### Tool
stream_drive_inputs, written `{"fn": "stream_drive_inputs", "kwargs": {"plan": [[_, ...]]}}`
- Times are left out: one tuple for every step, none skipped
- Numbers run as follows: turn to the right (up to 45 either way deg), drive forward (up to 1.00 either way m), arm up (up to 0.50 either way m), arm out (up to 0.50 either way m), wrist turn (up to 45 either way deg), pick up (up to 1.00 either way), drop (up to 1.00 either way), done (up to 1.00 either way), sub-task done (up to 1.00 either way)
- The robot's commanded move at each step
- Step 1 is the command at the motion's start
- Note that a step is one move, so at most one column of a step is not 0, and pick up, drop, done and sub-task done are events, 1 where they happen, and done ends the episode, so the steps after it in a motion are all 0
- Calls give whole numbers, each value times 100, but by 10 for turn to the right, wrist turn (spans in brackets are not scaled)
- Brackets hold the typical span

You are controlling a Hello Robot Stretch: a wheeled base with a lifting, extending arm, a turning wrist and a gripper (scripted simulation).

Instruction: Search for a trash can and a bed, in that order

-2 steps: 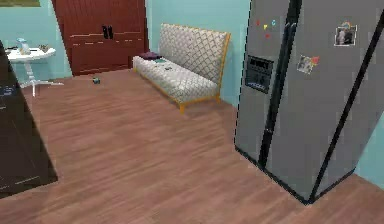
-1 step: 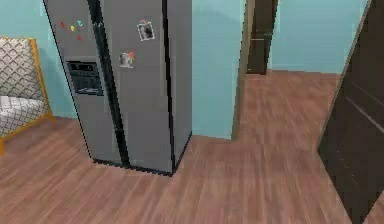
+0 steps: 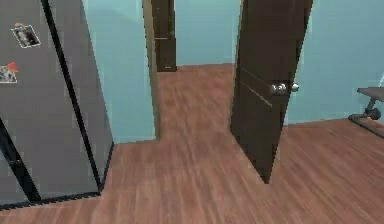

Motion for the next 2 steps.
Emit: {"fn": "stream_drive_inputs", "kwargs": {"plan": [[0, 100, 0, 0, 0, 0, 0, 0, 0], [30, 0, 0, 0, 0, 0, 0, 0, 0]]}}
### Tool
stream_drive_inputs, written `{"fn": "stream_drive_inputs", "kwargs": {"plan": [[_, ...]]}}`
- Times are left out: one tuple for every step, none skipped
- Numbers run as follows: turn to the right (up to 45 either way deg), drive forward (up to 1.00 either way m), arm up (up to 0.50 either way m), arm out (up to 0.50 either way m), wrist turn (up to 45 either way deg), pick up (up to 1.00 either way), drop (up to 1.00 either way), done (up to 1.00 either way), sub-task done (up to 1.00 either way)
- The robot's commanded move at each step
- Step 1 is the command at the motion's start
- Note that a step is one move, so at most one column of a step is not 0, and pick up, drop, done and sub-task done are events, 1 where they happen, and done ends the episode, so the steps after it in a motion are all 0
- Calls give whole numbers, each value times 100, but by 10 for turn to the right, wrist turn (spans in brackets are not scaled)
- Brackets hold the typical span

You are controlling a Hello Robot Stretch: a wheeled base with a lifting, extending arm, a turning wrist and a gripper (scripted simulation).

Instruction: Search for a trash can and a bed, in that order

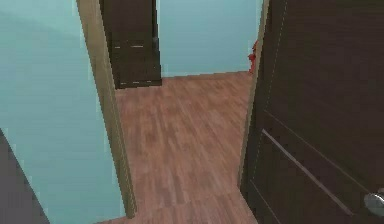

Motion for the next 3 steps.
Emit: {"fn": "stream_drive_inputs", "kwargs": {"plan": [[0, 100, 0, 0, 0, 0, 0, 0, 0], [-120, 0, 0, 0, 0, 0, 0, 0, 0], [0, 45, 0, 0, 0, 0, 0, 0, 0]]}}
